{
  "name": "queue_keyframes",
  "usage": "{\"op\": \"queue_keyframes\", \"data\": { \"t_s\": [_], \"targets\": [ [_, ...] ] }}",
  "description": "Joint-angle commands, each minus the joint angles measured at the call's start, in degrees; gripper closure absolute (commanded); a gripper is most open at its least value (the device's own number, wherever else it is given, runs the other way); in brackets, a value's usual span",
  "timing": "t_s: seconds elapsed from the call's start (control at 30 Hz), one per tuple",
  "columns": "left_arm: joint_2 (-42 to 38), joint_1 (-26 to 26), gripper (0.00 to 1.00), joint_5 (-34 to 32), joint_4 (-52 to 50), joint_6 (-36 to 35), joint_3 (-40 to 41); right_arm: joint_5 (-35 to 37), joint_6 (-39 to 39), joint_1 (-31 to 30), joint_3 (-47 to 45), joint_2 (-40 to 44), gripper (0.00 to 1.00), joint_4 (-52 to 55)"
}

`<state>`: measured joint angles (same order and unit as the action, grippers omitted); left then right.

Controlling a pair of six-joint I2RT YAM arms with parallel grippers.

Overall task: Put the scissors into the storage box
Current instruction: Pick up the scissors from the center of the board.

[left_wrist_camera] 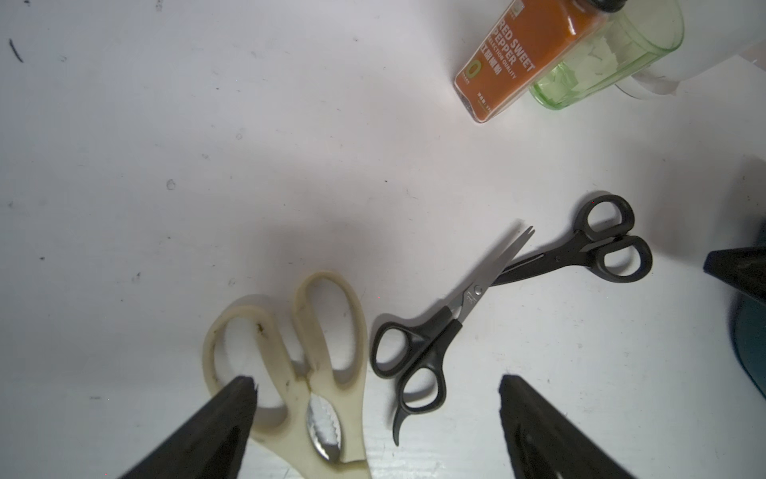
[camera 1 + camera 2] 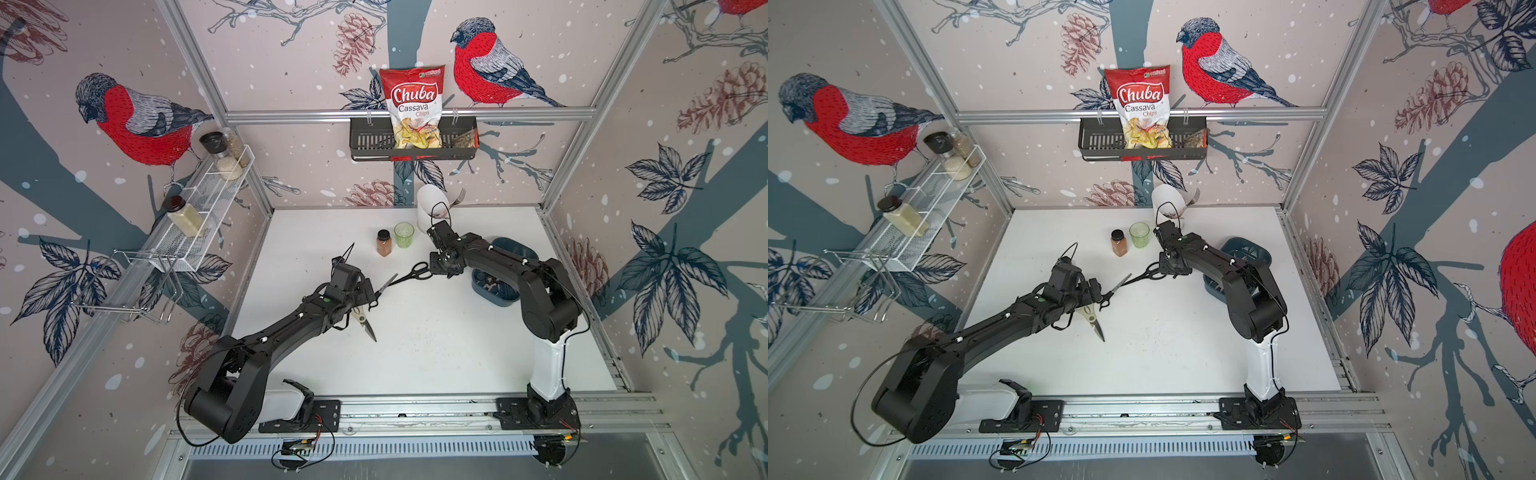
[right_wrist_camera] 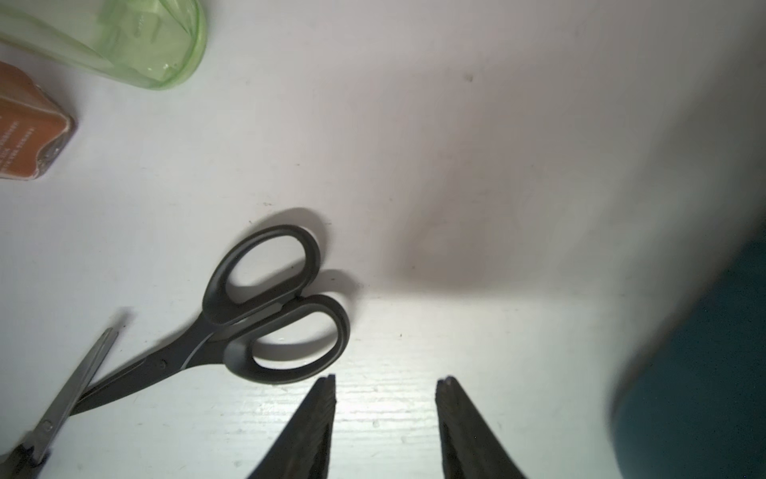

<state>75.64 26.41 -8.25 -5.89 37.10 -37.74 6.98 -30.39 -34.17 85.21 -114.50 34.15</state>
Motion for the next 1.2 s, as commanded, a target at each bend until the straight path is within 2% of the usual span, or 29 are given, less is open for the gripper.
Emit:
{"op": "queue_keyframes", "data": {
  "t_s": [0.0,0.23,0.47,0.77,0.9,1.17],
  "targets": [
    [-0.45,-0.02,0.05,-1.71,2.89,-0.54,0.96,-4.60,-6.15,-0.10,-1.16,-0.63,0.54,-4.23],
    [-2.31,0.02,0.05,4.05,8.38,-2.43,4.30,-6.92,-8.10,-0.06,0.03,-3.46,0.57,-5.81],
    [-3.61,0.03,0.05,4.12,9.52,-2.65,5.30,-6.34,-8.94,-0.23,0.43,-5.01,0.61,-5.37],
    [-4.75,0.02,0.05,3.15,8.90,-2.87,5.47,-2.10,-8.81,-0.34,4.13,-8.51,0.66,-2.99],
    [-4.96,-0.02,0.05,3.42,9.18,-2.83,5.48,-0.67,-8.52,-0.37,5.60,-10.06,0.72,-1.47],
    [-6.76,0.01,0.05,7.47,12.47,-3.40,6.38,-0.03,-8.19,0.32,6.07,-10.83,0.75,-1.78]
  ]
}}
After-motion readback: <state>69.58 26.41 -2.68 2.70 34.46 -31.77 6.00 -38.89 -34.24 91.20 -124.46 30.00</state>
